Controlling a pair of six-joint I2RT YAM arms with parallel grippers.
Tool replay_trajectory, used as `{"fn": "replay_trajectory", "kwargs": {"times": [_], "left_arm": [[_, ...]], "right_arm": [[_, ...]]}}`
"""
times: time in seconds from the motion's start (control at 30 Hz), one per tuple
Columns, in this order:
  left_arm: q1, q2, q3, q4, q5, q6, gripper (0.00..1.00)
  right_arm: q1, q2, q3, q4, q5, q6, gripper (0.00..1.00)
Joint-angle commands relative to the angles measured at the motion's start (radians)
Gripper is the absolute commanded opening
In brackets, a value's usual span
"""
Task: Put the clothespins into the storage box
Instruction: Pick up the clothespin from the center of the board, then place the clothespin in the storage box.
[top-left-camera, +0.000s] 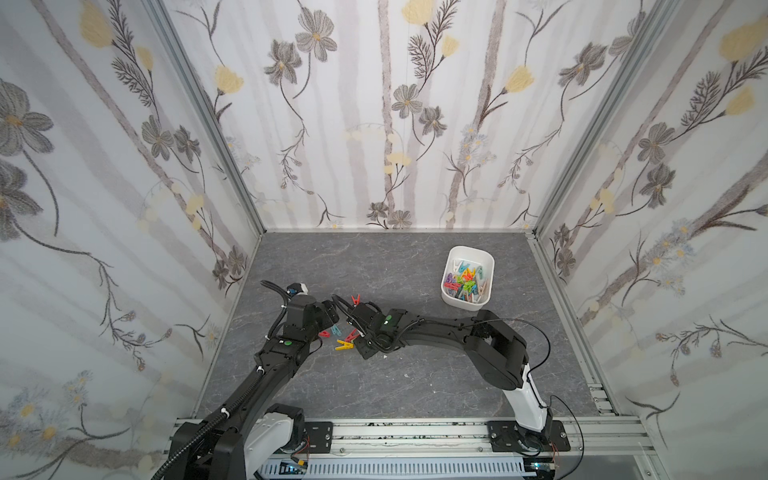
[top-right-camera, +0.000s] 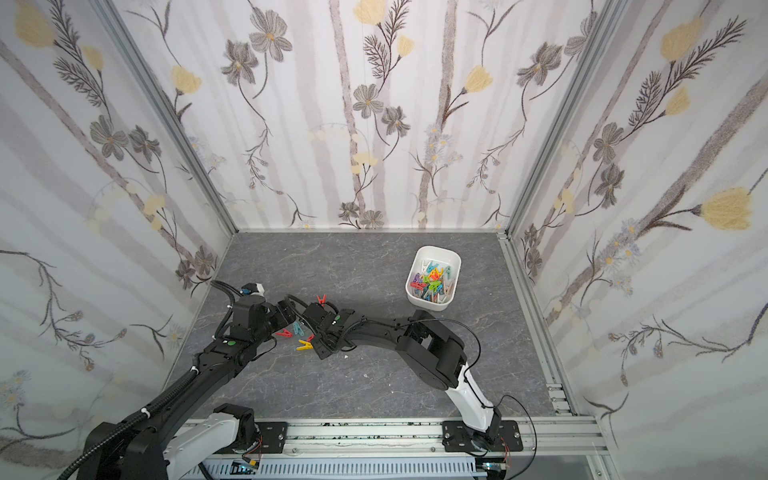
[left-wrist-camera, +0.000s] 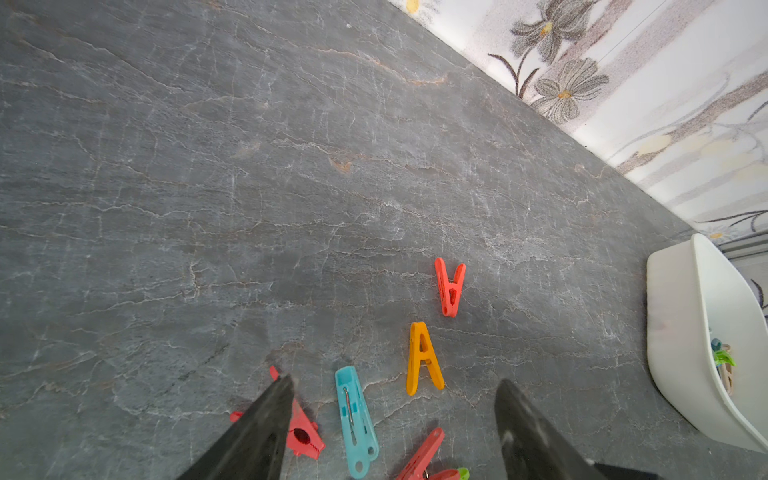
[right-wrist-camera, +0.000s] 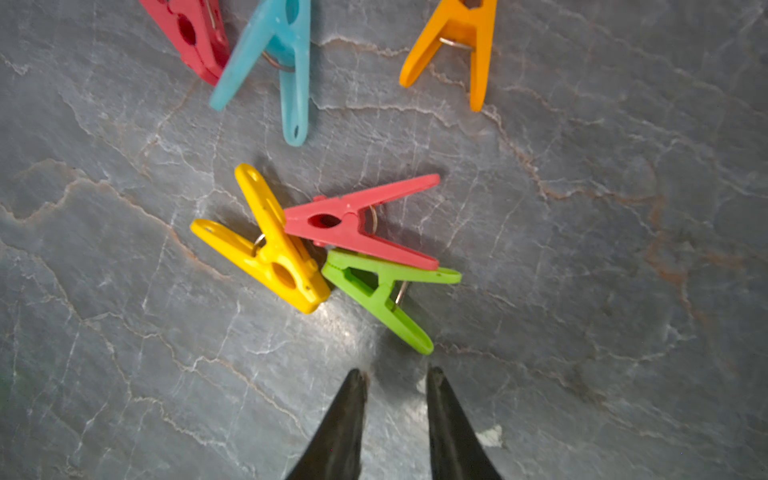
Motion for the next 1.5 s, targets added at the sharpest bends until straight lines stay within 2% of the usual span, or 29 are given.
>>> {"fn": "replay_trajectory", "kwargs": {"times": [0.0, 0.33, 0.57, 0.8, 1.03, 1.17, 1.27, 1.37, 1.47], "left_arm": [[0.001, 0.008, -0.004, 0.046, 0.012, -0.012, 0.77], [0.001, 0.001, -0.001, 0.050, 0.016, 0.000, 0.77], [0.001, -0.003, -0.002, 0.057, 0.016, -0.002, 0.77], [0.001, -0.019, 0.010, 0.039, 0.001, 0.022, 0.76], [-0.014, -0.066, 0.023, -0.003, -0.051, 0.074, 0.75], [-0.112, -0.082, 0.039, -0.040, -0.133, 0.099, 0.74], [-0.244, -0.059, 0.055, -0.072, -0.207, 0.094, 0.73], [-0.376, -0.015, 0.064, -0.093, -0.259, 0.056, 0.73], [-0.448, 0.029, 0.064, -0.109, -0.268, -0.007, 0.73]], "right_arm": [[-0.004, 0.017, 0.014, 0.007, 0.002, -0.010, 0.29], [-0.015, 0.120, 0.143, -0.040, 0.005, -0.055, 0.35], [-0.003, 0.098, 0.144, -0.052, 0.008, -0.072, 0.17], [-0.016, -0.007, 0.062, -0.020, 0.009, -0.039, 0.06], [-0.087, -0.223, -0.124, 0.038, 0.009, 0.036, 0.02], [-0.191, -0.374, -0.241, 0.057, 0.040, 0.064, 0.02], [-0.323, -0.476, -0.325, 0.090, 0.045, 0.083, 0.02], [-0.452, -0.541, -0.391, 0.130, 0.039, 0.103, 0.00], [-0.584, -0.568, -0.438, 0.179, 0.012, 0.121, 0.00]]}}
